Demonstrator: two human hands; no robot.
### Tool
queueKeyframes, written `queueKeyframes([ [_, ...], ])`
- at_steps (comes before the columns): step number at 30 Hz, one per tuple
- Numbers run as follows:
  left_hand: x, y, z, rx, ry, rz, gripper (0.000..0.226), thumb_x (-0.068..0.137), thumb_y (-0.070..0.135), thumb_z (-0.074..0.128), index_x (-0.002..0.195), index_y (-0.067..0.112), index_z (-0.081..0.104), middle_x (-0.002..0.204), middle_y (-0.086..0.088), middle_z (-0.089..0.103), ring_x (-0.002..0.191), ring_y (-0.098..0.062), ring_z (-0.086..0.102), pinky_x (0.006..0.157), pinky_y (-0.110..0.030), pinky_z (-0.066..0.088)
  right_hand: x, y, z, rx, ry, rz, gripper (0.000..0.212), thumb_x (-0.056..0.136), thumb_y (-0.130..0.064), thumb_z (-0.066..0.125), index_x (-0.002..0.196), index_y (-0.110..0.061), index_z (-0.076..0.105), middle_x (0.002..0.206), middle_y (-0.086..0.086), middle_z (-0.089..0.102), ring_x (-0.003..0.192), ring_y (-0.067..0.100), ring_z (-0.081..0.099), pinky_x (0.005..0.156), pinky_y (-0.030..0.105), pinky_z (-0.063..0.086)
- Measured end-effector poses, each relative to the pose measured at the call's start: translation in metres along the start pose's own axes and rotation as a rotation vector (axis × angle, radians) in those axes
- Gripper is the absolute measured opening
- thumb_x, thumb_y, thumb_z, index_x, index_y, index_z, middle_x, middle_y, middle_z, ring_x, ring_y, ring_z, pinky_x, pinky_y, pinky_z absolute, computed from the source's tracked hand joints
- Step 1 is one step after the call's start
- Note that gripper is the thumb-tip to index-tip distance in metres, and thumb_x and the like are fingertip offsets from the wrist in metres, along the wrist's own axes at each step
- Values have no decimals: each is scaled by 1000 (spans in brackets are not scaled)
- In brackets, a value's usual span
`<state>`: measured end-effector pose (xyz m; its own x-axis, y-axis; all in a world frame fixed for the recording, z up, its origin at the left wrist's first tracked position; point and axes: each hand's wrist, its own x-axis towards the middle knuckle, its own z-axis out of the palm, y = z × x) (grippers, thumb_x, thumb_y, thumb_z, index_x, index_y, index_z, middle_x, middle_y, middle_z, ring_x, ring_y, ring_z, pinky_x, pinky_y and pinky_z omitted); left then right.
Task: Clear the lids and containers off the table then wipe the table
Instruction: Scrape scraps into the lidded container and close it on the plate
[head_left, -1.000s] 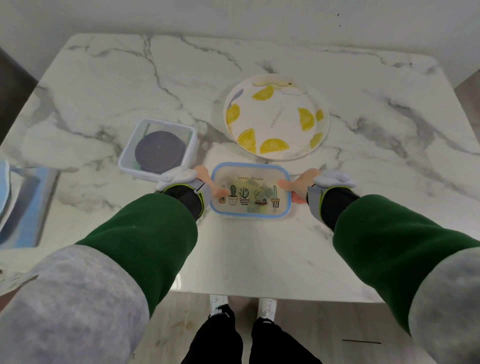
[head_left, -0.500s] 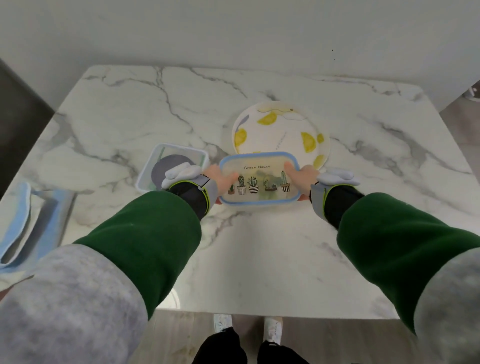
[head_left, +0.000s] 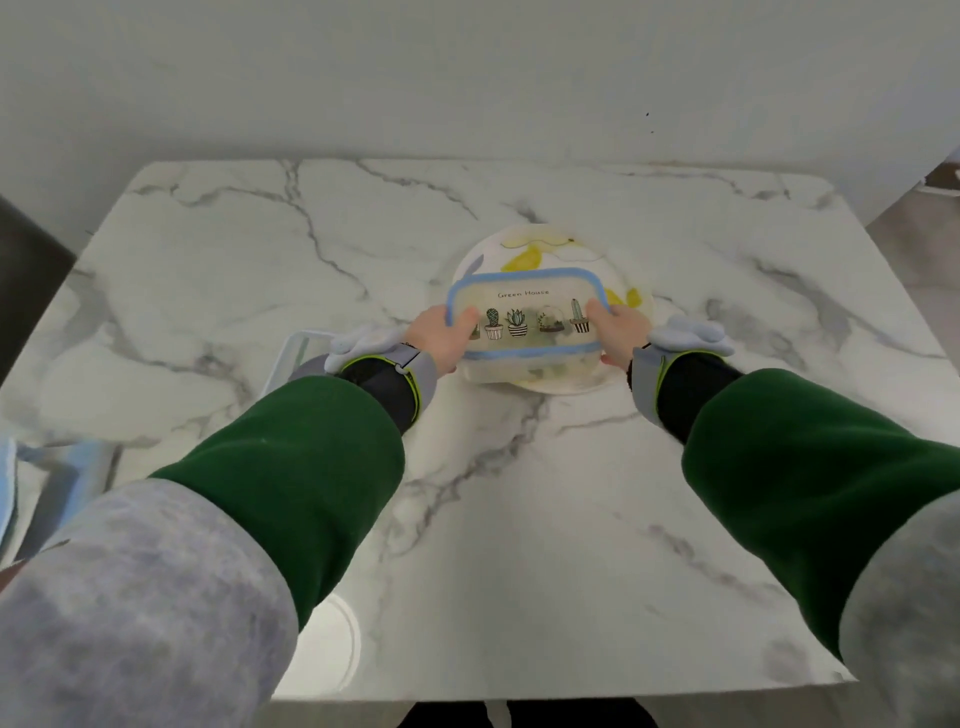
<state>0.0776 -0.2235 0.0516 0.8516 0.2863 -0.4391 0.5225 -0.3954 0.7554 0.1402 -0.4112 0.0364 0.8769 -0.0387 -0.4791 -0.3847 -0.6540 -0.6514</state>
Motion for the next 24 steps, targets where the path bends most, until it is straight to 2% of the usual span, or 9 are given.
queueKeyframes([
  [5,39,22,15,15,49,-4,33,98,36,41,114,11,56,111,-7,59,106,-28,59,97,-42,50,51,-8,-13,43,-2,-21,59,93,-49,38,129,-4,49,110,12,50,111,35,53,97,50,47],
  [9,68,38,32,1,66,-42,22,97,37,43,106,18,51,83,6,50,90,-21,52,98,-40,50,85,-8,-20,77,14,-45,43,92,-47,44,102,-4,46,84,3,47,89,29,48,87,41,47],
  [11,77,45,36,-8,67,-50,31,97,37,43,113,12,54,84,7,52,96,-23,54,100,-40,49,96,-7,-23,86,11,-80,49,93,-45,46,116,-3,48,97,5,53,98,26,49,83,33,39],
  [13,89,53,40,-6,66,-52,37,97,35,42,122,10,53,99,3,56,110,-25,56,101,-41,48,110,-8,-28,98,12,-124,50,93,-42,47,132,-10,46,117,6,56,110,26,53,83,29,35],
  [14,94,57,43,0,66,-52,38,97,35,42,124,10,52,108,0,58,113,-26,56,101,-41,48,116,-9,-30,98,10,-152,47,94,-41,47,131,-12,48,115,5,57,108,26,54,81,28,34],
  [16,106,63,48,-6,69,-59,38,97,35,42,126,10,50,119,-4,60,110,-27,56,99,-41,49,130,-11,-34,93,-3,-170,46,94,-39,47,131,-11,48,114,7,57,105,27,53,79,29,35],
  [19,121,68,54,-76,89,-66,38,98,33,42,129,11,48,113,0,57,94,-21,52,92,-37,51,146,-16,-34,121,-13,-151,51,94,-33,47,138,-7,40,135,12,50,113,26,49,88,32,37],
  [22,133,69,59,-154,115,-125,39,98,34,45,129,10,42,107,2,51,89,-20,50,85,-33,51,158,-18,-32,124,-19,-173,39,94,-27,48,124,-3,49,110,12,54,89,21,43,67,28,33],
  [24,139,69,61,-193,155,-169,31,96,34,48,116,14,37,101,2,46,84,-19,51,74,-26,50,166,-20,-31,130,-37,-168,28,94,-25,49,110,-2,49,96,8,44,85,19,37,54,23,26],
])
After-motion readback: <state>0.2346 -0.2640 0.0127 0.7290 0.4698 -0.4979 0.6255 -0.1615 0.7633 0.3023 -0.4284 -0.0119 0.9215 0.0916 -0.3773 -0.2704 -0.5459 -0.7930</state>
